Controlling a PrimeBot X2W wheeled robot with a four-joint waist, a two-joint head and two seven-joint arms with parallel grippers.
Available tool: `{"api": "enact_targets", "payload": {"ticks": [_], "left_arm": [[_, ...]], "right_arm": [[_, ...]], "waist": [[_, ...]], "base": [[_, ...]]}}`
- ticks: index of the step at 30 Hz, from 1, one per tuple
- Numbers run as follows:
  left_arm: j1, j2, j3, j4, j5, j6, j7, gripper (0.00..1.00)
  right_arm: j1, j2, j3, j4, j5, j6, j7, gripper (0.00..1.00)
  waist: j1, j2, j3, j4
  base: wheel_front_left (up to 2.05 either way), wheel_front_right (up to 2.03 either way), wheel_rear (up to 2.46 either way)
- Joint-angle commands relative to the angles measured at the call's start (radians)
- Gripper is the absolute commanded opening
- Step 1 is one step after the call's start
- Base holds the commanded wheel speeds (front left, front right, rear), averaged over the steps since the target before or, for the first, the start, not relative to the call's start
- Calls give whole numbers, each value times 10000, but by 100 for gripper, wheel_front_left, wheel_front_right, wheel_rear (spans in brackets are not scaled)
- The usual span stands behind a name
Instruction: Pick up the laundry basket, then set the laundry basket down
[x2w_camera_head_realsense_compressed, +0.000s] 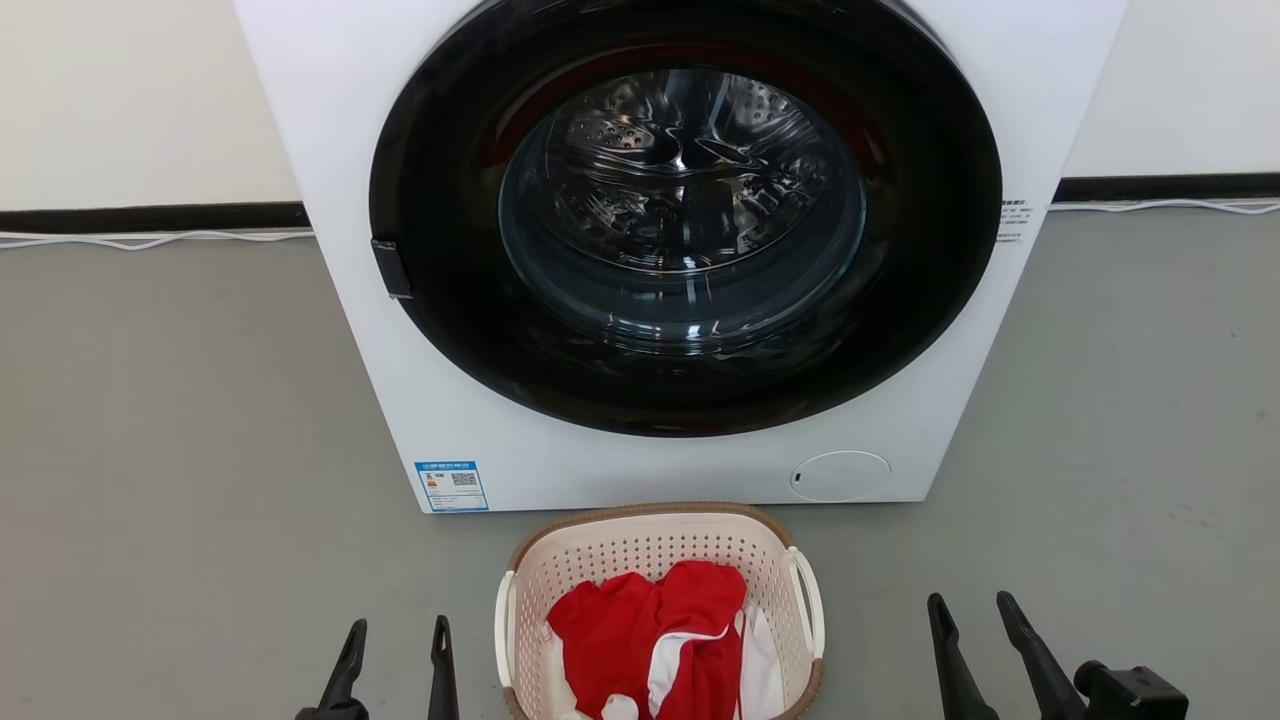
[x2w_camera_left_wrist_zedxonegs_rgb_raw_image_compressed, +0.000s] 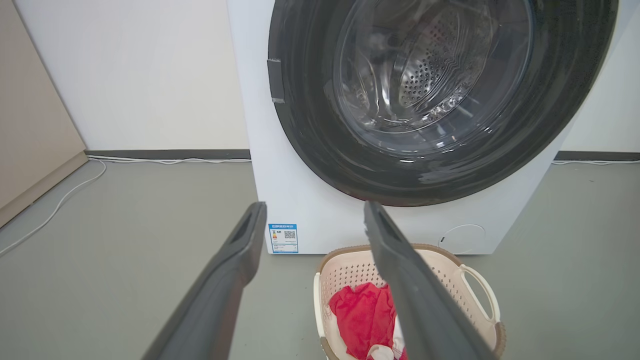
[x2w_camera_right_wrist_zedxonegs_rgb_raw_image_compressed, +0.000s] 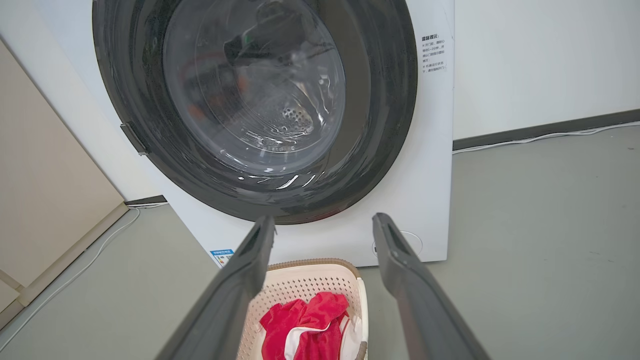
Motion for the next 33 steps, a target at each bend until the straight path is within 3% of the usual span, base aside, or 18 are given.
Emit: {"api": "enact_targets", "payload": {"ticks": [1, 2, 3, 11, 15, 33], "left_arm": [[-544, -16, 345, -307, -3, 87, -63, 100], [-549, -19, 361, -303, -8, 92, -63, 0], [11, -13, 12, 63, 0, -6, 2, 0], [-39, -18, 73, 319, -871, -147, 149, 0], [-147, 5, 129, 378, -1374, -242, 244, 0], [-604, 69, 384, 626, -3476, -669, 652, 0]], "right_arm": [[-278, -29, 227, -161, 27, 62, -111, 100], [-282, -29, 227, -151, 24, 62, -111, 0], [6, 0, 12, 67, 0, -8, 6, 0], [-40, -20, -17, 241, 788, -7, 189, 0], [-114, -36, -47, 235, 1240, -5, 292, 0], [-422, -83, -192, 164, 3139, 5, 740, 0]], "waist": [[1, -1, 3, -6], [1, -1, 5, -9], [1, -1, 6, -6], [22, -1, 1, -31], [2, -1, 27, -45], [1, -1, 71, -104]], "base": [[0, 0, 0], [0, 0, 0], [0, 0, 0], [0, 0, 0], [0, 0, 0], [0, 0, 0]]}}
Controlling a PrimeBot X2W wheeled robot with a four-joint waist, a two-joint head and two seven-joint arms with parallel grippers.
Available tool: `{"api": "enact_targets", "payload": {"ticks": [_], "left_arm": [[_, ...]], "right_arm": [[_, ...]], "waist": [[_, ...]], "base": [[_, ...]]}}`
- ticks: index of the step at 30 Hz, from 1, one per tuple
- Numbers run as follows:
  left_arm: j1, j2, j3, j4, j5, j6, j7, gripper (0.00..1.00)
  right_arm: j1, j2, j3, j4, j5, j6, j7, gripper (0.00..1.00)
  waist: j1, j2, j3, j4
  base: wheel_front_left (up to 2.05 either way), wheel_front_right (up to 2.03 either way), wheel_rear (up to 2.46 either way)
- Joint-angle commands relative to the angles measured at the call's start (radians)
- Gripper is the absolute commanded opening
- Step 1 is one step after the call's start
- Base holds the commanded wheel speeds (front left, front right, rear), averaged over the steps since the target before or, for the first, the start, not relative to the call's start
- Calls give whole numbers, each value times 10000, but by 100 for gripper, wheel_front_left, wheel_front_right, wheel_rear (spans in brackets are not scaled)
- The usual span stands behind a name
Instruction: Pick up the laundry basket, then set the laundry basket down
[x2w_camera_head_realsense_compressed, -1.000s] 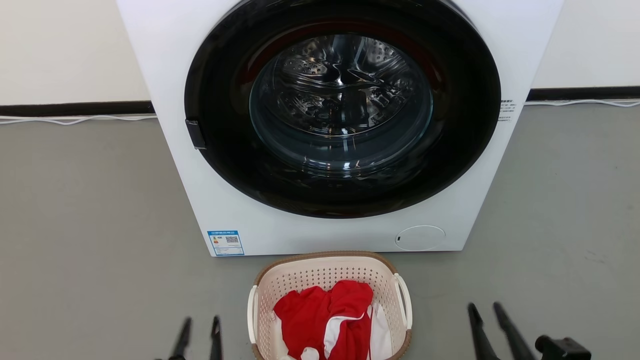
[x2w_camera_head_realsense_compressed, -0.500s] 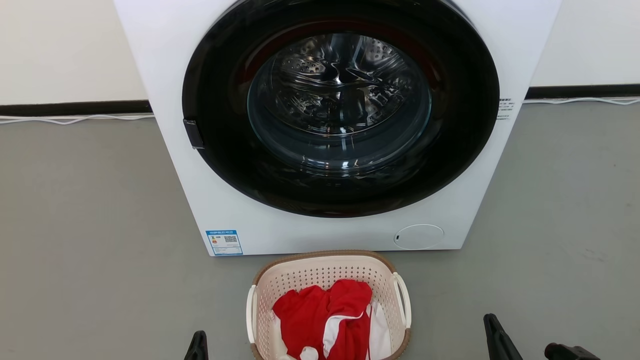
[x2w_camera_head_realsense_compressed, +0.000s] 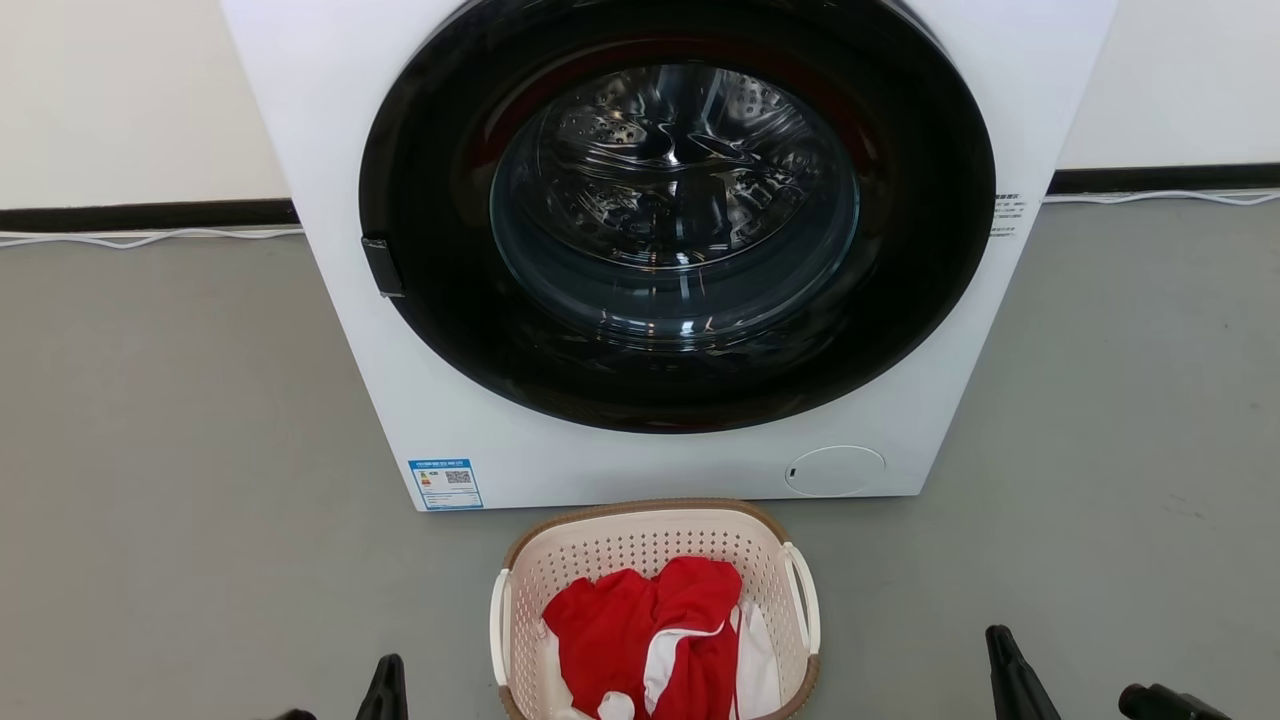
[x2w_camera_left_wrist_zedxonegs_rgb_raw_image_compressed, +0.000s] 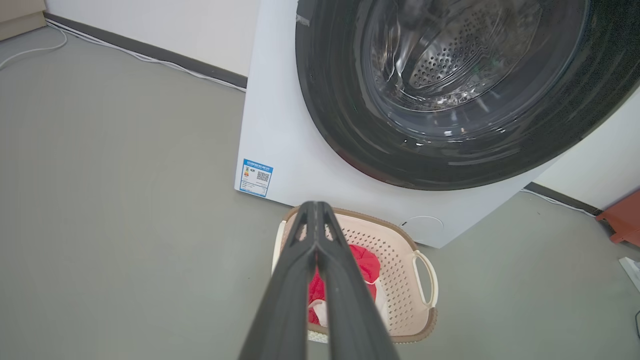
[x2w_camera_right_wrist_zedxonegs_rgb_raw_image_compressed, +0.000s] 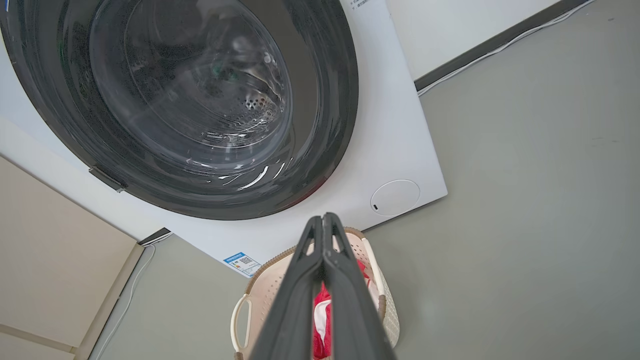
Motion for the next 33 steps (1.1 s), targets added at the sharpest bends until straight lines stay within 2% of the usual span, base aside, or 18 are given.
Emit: {"api": "enact_targets", "payload": {"ticks": [1, 33], "left_arm": [[-528, 89, 135, -192, -255, -97, 53, 0], [-1303, 128, 728, 94, -4112, -861, 897, 0]], "right_arm": [[-561, -79, 13, -324, 230, 17, 77, 0], [-1108, -122, -317, -487, 3752, 36, 966, 0]], "waist": [[-2, -1, 1, -3], [-2, -1, 78, -116]], "base": [[0, 0, 0], [0, 0, 0]]}}
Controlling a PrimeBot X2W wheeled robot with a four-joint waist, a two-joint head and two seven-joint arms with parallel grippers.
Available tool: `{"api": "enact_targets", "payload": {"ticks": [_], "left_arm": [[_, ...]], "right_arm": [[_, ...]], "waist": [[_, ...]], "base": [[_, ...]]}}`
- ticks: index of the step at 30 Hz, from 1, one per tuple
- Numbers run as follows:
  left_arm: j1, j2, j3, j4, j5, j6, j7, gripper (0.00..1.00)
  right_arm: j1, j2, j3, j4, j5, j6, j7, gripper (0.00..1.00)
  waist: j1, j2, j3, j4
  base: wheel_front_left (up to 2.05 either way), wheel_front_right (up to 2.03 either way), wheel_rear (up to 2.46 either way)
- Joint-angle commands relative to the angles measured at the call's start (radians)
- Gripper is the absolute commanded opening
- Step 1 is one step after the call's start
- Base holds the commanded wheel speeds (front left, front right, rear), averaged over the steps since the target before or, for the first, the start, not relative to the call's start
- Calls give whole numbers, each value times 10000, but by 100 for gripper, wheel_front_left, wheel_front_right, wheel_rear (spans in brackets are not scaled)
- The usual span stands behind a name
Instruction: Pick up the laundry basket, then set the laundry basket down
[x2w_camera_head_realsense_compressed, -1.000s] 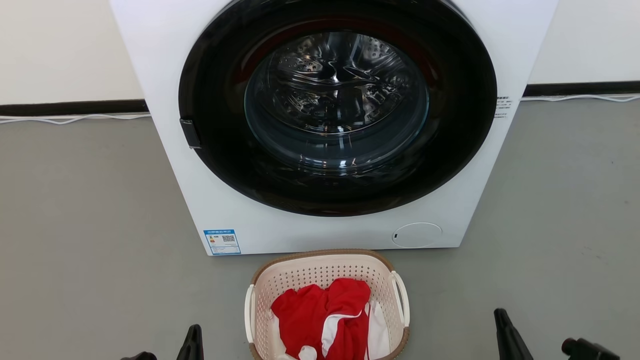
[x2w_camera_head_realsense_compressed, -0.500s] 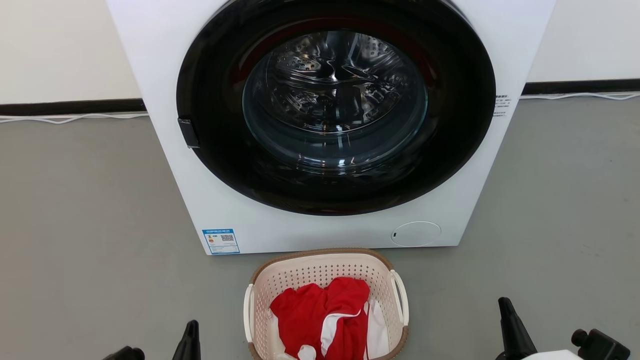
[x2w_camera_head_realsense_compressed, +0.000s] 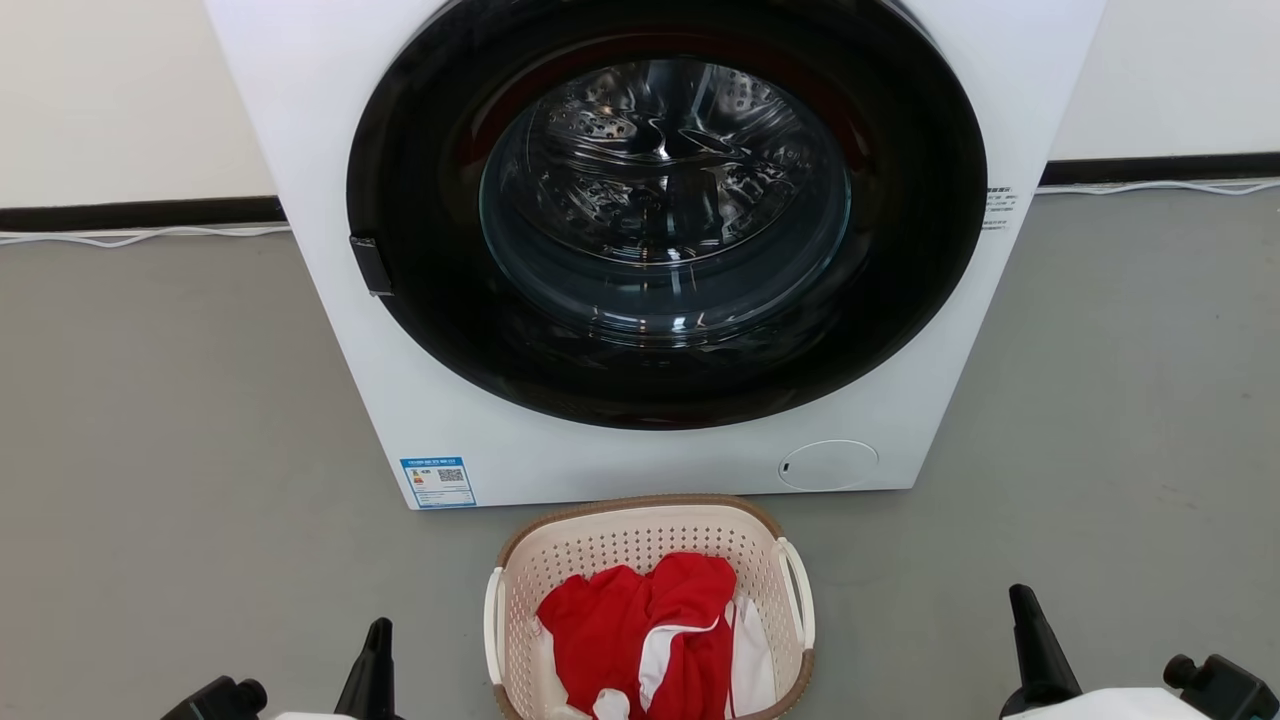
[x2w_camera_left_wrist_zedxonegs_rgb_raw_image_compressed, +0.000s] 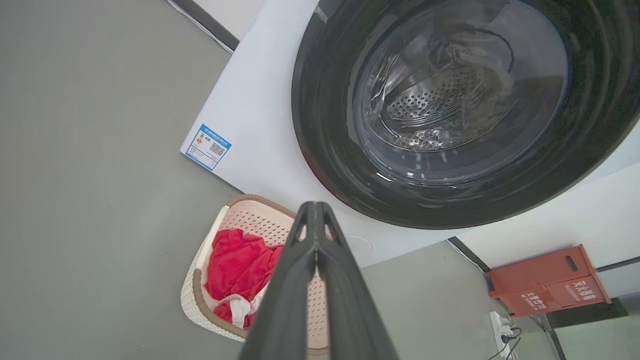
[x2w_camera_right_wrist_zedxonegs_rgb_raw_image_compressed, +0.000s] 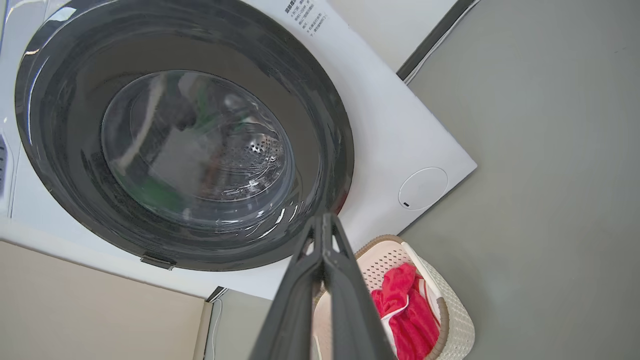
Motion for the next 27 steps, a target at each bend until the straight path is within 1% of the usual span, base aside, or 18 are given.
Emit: {"api": "enact_targets", "payload": {"ticks": [1, 9, 27], "left_arm": [[-563, 103, 260, -180, -398, -150, 112, 0], [-733, 101, 404, -114, -1226, -316, 308, 0], [-1199, 82, 814, 72, -3469, -768, 857, 0]], "right_arm": [[-527, -102, 54, -290, 367, 36, 108, 0], [-647, -106, -25, -325, 1129, 40, 308, 0], [-975, -111, -250, -420, 3197, 51, 859, 0]], "waist": [[-1, -1, 5, -7], [-1, -1, 21, -31], [-1, -1, 66, -98]], "base": [[0, 0, 0], [0, 0, 0], [0, 0, 0]]}}
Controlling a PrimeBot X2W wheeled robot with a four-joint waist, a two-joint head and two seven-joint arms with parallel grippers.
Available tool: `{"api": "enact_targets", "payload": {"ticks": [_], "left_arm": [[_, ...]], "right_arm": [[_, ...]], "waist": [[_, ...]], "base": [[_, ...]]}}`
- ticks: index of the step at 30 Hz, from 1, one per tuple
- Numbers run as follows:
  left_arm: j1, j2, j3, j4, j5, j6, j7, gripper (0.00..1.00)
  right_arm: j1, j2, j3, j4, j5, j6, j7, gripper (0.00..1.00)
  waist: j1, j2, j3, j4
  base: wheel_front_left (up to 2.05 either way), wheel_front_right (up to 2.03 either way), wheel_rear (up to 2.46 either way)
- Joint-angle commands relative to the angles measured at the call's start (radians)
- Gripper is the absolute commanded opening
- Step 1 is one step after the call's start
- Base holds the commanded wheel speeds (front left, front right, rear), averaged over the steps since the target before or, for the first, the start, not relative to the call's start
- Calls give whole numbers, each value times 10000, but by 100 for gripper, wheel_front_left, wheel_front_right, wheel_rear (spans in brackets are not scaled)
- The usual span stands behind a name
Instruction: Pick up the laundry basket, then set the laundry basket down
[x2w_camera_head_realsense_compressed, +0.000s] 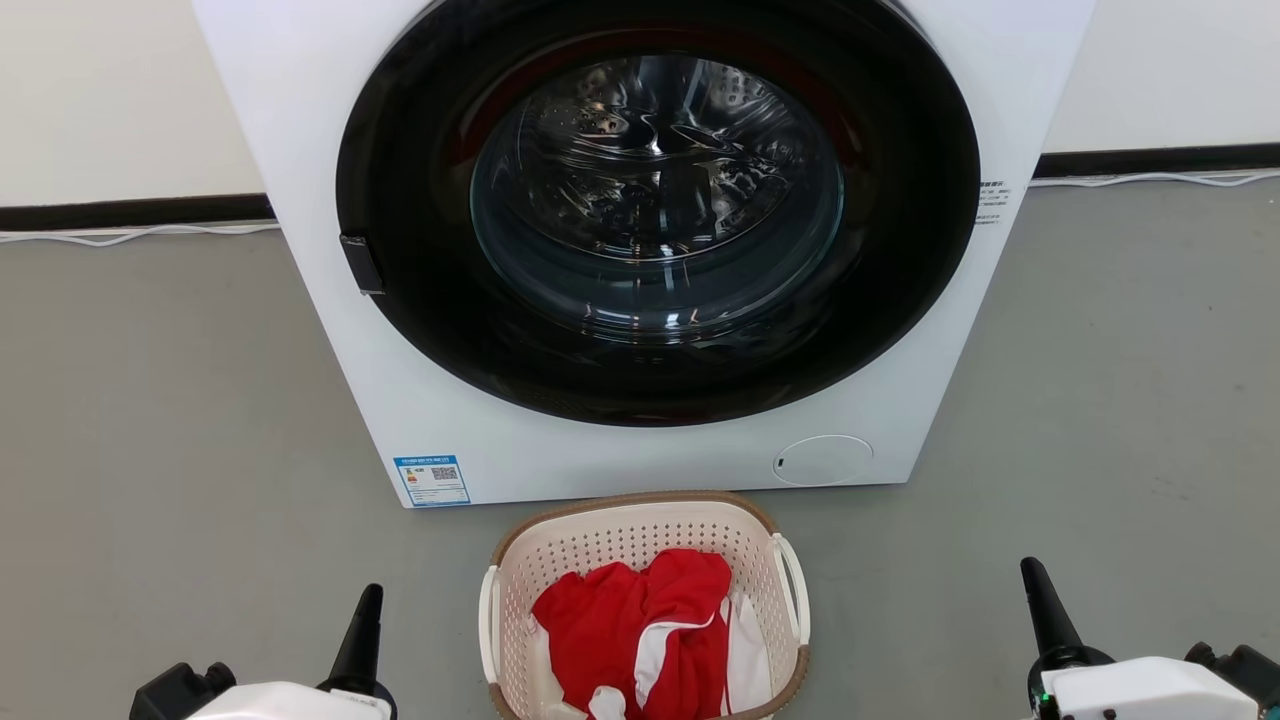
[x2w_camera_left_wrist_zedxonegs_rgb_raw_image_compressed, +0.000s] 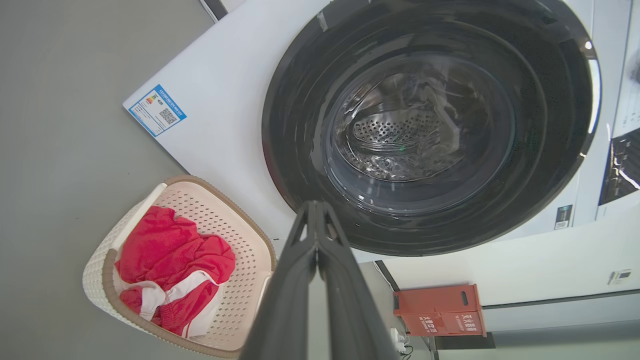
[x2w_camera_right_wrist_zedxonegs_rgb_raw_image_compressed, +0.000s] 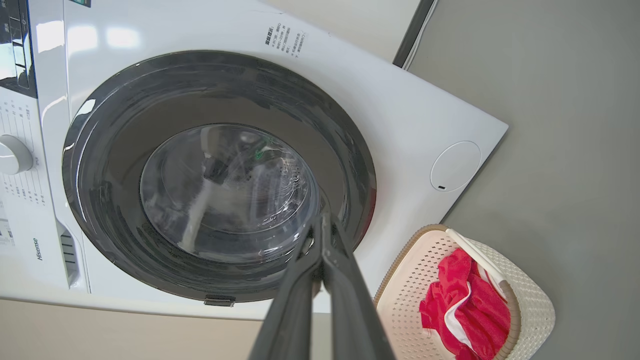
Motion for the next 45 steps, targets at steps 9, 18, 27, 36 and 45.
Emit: {"api": "enact_targets", "payload": {"ticks": [9, 18, 27, 36, 45], "left_arm": [[-808, 77, 478, -114, -1248, -358, 299, 0], [-1054, 58, 706, -16, -2414, -595, 598, 0], [-1251, 40, 893, 64, -3348, -785, 840, 0], [-1474, 19, 1105, 153, -4395, -1000, 1114, 0], [-1503, -7, 1163, 165, -4496, -1026, 1173, 0]], "right_arm": [[-712, -105, -6, -372, 1189, 57, 352, 0], [-884, -104, -130, -421, 2269, 63, 646, 0], [-1023, -102, -230, -461, 3135, 67, 883, 0], [-1179, -99, -344, -505, 4109, 72, 1150, 0], [-1199, -88, -374, -509, 4214, 73, 1195, 0]], "waist": [[-1, -1, 22, -33], [0, -1, 46, -68], [0, -1, 65, -96], [0, -1, 86, -128], [0, -1, 89, -132]], "base": [[0, 0, 0], [0, 0, 0], [0, 0, 0], [0, 0, 0], [0, 0, 0]]}}
